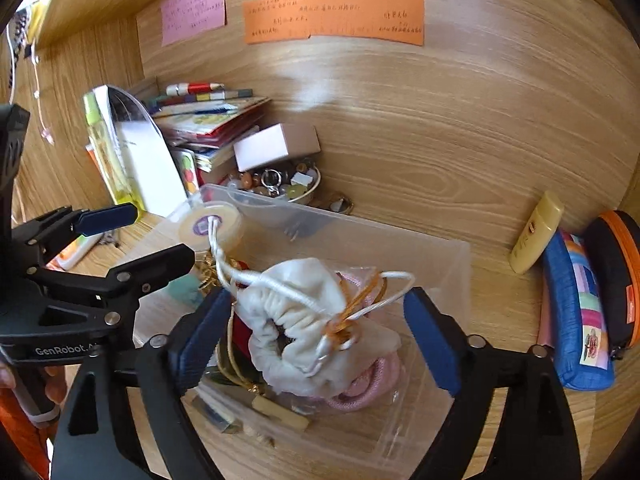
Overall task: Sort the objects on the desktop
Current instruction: 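Open both tools to release the bag and tube, then lift out, then grasp the small square green-and-black piece on the desk with the left tool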
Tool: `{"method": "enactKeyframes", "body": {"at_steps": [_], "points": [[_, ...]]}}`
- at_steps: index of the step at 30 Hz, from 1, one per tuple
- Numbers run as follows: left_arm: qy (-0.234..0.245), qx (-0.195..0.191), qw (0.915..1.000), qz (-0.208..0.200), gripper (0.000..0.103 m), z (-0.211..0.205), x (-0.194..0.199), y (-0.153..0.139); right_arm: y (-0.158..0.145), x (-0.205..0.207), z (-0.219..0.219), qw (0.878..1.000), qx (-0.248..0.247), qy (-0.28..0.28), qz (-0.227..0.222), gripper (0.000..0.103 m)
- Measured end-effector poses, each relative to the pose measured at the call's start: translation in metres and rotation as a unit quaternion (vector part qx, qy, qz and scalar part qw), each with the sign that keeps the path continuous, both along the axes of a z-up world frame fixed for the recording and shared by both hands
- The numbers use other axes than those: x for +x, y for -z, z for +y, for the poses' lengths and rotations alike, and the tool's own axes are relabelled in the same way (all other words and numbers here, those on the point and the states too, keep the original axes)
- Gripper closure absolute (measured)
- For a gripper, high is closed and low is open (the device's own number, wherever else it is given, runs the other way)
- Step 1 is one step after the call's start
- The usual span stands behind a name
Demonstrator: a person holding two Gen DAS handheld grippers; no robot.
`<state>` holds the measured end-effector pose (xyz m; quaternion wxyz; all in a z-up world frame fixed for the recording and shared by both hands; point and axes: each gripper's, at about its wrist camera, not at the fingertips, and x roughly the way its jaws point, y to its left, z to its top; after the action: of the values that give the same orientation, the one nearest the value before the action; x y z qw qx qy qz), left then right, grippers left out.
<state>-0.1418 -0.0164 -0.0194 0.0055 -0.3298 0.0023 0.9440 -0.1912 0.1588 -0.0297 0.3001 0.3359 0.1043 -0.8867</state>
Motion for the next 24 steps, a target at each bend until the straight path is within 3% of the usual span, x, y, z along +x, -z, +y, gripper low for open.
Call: {"method": "enactKeyframes", "body": {"at_steps": [15, 24], "points": [[0.0, -0.006, 0.9998, 0.018, 0.005, 0.009, 0.04, -0.02, -0.03, 0.036, 0.029, 0.999, -0.013, 0.032, 0.034, 0.016], [0.004, 0.006, 1.0, -0.005, 0.005, 0.014, 0.065, -0.006, -0.032, 0.066, 0.051, 0.998, -0.026, 0.043, 0.039, 0.015]]}}
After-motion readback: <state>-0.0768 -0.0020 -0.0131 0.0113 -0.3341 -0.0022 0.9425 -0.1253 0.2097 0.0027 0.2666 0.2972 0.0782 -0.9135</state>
